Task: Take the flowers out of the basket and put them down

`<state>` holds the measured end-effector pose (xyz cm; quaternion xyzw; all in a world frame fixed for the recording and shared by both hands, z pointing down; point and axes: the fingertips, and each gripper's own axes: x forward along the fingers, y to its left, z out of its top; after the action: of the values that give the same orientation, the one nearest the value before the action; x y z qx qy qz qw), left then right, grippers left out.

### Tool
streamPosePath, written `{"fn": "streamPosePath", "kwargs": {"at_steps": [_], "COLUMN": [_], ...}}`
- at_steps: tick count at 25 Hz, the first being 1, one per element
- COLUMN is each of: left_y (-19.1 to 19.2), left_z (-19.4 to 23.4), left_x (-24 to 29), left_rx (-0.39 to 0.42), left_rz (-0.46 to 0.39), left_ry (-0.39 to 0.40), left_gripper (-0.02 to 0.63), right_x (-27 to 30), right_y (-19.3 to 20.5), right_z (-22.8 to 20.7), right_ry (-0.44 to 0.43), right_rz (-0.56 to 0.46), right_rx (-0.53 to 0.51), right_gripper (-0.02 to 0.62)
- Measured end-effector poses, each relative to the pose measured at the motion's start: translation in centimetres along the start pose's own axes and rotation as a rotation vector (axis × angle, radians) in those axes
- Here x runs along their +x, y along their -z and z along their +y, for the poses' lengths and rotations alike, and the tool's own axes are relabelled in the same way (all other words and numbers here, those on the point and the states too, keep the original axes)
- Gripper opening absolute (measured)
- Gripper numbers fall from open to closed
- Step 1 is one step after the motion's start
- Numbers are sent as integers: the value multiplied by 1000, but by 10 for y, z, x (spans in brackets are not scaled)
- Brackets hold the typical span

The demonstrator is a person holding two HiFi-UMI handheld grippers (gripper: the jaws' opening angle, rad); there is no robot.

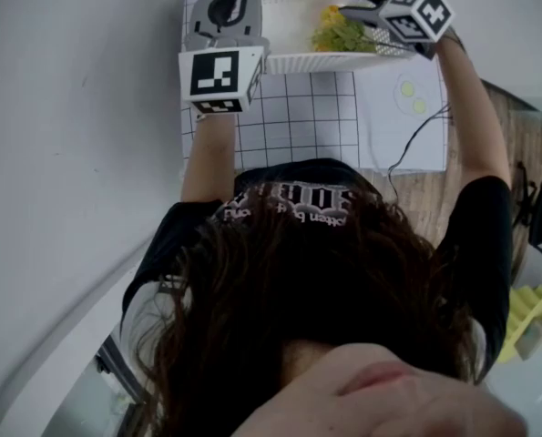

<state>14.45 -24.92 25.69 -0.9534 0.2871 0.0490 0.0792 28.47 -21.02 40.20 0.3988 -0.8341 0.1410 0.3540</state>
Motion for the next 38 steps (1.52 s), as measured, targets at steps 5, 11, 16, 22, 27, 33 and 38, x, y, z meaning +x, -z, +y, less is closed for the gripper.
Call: {"fn": "streamPosePath", "kwargs": {"at_steps": [5, 11, 16, 22, 27, 33, 38], "left_y": [1, 4, 7, 13, 20, 27, 26], "left_z": [1, 2, 0, 0, 3, 8, 14], "left_x": [5, 15, 24, 31, 36, 46, 51], "left_rx": [5, 7, 9, 4, -3, -1, -1], "left_rz": [2, 7, 5, 11, 25, 31, 31], "left_ry": [6, 17, 35, 47, 44, 38, 28], "left_gripper": [2, 2, 2, 2, 2, 2, 2], "right_x": [20, 40, 52, 60, 70, 80, 80], "right_y": [23, 60, 90, 111, 128, 144, 147], "right_z": [-3, -6, -6, -7, -11, -7, -1], "right_ry": [-56, -91, -125, -158, -160, -190, -223], "right_rz": [96, 292, 467, 578, 647, 693, 712], "right_rx": [75, 114, 95, 65, 61, 95, 119], "right_gripper": [241, 261, 261, 261, 261, 261, 261]}}
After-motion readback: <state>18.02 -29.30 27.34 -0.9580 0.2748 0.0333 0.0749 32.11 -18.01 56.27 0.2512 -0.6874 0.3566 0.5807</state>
